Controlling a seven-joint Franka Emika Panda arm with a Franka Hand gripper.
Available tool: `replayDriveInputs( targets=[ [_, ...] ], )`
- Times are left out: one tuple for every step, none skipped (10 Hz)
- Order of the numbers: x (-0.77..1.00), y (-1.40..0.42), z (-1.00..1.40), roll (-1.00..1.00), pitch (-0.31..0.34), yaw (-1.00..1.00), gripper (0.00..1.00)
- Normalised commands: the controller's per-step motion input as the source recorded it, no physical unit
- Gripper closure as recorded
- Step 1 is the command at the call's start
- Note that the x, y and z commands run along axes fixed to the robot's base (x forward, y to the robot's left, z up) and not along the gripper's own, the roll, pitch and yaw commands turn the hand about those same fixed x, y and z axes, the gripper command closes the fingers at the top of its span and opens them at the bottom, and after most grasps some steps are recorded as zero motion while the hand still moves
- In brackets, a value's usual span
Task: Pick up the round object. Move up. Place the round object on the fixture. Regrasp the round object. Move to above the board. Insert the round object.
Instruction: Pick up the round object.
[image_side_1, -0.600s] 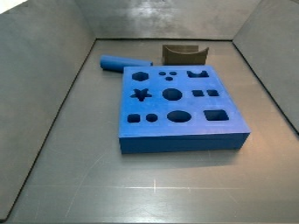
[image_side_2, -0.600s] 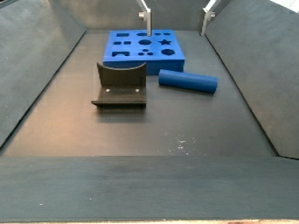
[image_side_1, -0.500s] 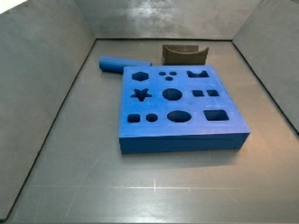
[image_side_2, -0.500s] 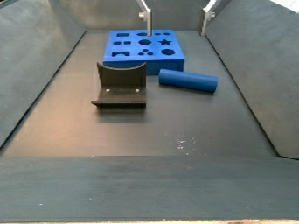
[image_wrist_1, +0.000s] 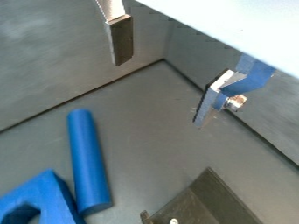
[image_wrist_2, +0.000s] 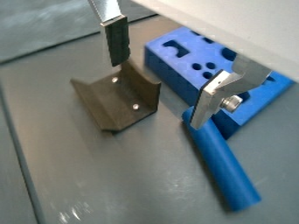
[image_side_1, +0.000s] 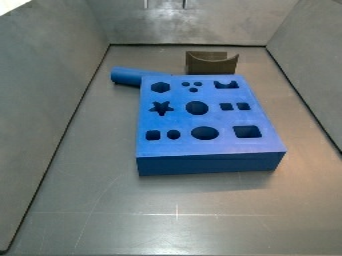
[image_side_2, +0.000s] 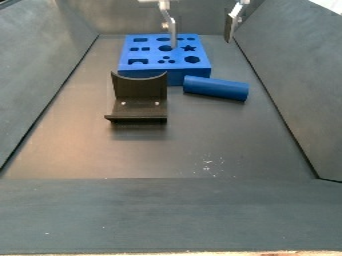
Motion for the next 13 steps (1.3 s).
replayDriveInputs(
  targets=[
    [-0.08,-0.15,-0.27,0.00,0.000,1.00,0.00],
    [-0.06,-0.15,-0.35,0.01,0.000,1.00,0.00],
    [-0.08,-0.24,-0.40,0.04,0.000,0.97,0.00],
    [-0.13,-0.38,-0.35,0.06,0.000,0.84,0.00],
    [-0.18,-0.53,-0.30,0.06,-0.009,0.70,0.00],
    [-0.15,-0.56,-0.26,0.00,-0.043,0.61,0.00],
    [-0.07,-0.49,-0.39,0.00,-0.041,0.63,0.00],
    [-0.10,-0.54,-0.45,0.01,-0.014,0.61,0.00],
    [-0.19,-0.52,-0.58,0.05,-0.020,0.58,0.00],
    [-0.39,-0.48,-0.73,0.09,-0.076,0.53,0.00],
    [-0.57,-0.17,-0.83,0.11,-0.191,0.43,0.00],
    [-0.63,0.03,-0.86,0.13,-0.209,0.24,0.00],
    [-0.70,0.20,-0.87,0.10,-0.219,0.15,0.00]
  ],
)
